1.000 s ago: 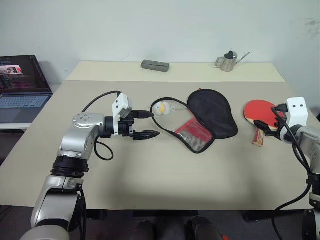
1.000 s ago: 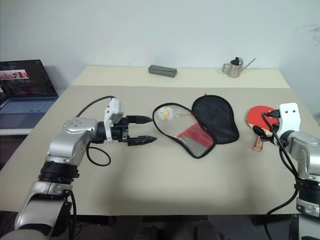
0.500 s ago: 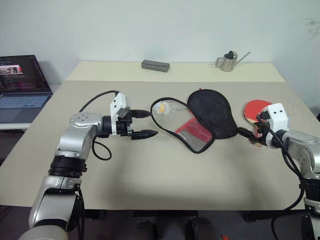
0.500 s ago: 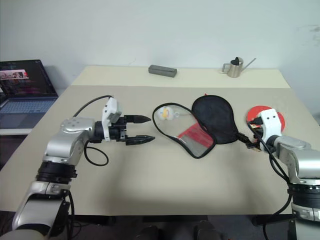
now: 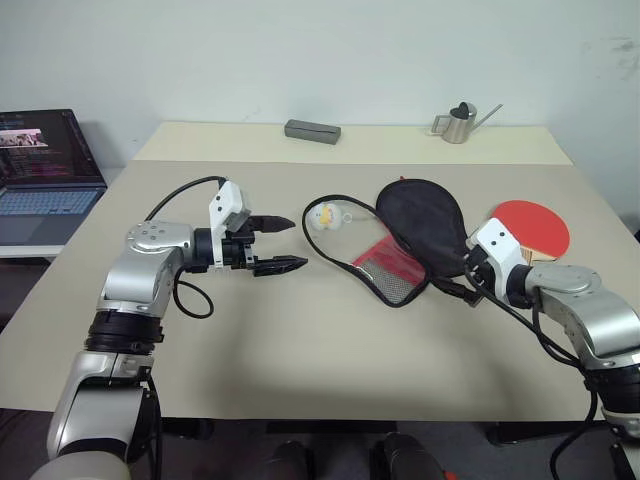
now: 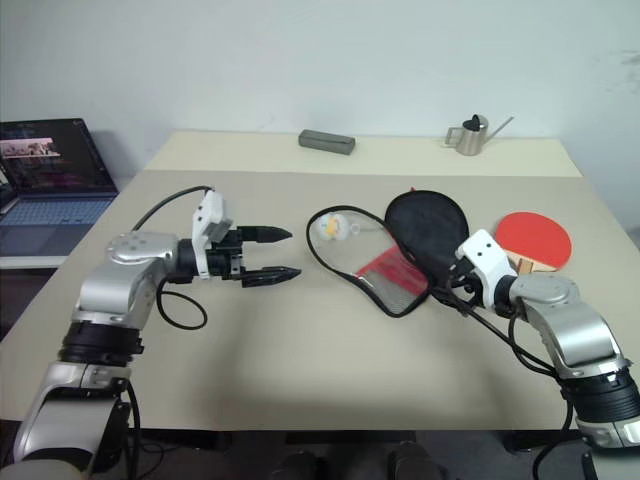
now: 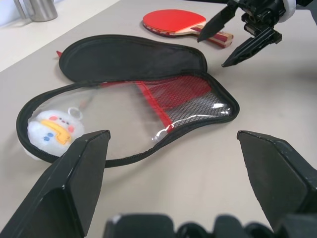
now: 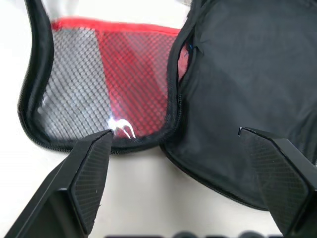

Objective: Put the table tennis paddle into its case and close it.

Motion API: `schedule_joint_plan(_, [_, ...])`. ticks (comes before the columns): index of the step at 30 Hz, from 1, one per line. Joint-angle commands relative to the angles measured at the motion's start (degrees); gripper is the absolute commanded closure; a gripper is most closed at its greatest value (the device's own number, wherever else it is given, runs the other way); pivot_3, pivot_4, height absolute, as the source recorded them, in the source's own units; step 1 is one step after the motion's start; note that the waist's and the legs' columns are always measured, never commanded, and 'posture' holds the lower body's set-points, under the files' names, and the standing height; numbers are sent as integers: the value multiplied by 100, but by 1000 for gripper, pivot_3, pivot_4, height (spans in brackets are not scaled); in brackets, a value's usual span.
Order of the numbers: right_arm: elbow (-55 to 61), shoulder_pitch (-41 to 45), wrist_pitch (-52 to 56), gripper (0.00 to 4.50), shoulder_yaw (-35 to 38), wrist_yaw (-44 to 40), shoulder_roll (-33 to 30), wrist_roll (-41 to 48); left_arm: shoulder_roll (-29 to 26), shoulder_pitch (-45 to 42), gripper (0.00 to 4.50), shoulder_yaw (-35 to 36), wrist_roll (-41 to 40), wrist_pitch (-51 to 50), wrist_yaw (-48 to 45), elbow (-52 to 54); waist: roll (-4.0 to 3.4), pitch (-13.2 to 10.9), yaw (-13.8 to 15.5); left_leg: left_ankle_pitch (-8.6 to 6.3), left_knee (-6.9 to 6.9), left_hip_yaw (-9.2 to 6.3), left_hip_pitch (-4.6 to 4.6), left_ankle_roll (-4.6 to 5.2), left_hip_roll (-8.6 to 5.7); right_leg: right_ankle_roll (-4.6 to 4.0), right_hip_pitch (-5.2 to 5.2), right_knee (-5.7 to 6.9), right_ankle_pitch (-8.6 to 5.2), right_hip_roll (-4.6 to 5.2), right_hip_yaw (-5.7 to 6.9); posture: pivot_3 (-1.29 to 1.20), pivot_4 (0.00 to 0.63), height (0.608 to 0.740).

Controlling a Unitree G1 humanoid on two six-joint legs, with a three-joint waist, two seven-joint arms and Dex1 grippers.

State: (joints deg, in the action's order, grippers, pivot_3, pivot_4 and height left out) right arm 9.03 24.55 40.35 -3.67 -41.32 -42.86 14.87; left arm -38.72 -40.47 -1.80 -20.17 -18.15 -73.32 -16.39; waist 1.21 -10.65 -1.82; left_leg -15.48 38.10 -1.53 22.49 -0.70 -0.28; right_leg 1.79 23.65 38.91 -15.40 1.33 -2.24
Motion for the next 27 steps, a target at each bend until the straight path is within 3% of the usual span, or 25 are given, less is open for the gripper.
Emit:
schedule_joint_plan(1, [-10,1,-314,64,30,-273,-78,-9,-123,38,0,153,-82,30,-70,197,0,0,-5,0,0,0,0,0,0,0,0,1,0,0,0,0,150,740])
schedule_joint_plan(7, [45,-66,-224,64,27,-599,7,198,-126,38,0,152,-68,37,-74,183,0,0,-2,0,1,-1,-1,0,1,0,0,3,0,0,-1,0,150,740])
schedule_joint_plan(19, [-426,-174,-2610,64,-780,-459,-192,-1531,-116,10,0,144,-58,70,-93,150,0,0,-2,0,4,2,-1,0,0,0,0,3,0,0,2,0,150,740])
schedule_joint_plan(27, [-480,0,-2831,64,-848,-408,187,-1753,-101,3,0,151,-51,77,-88,138,0,0,-6,0,4,1,-3,-1,1,-1,0,6,0,0,1,0,150,740])
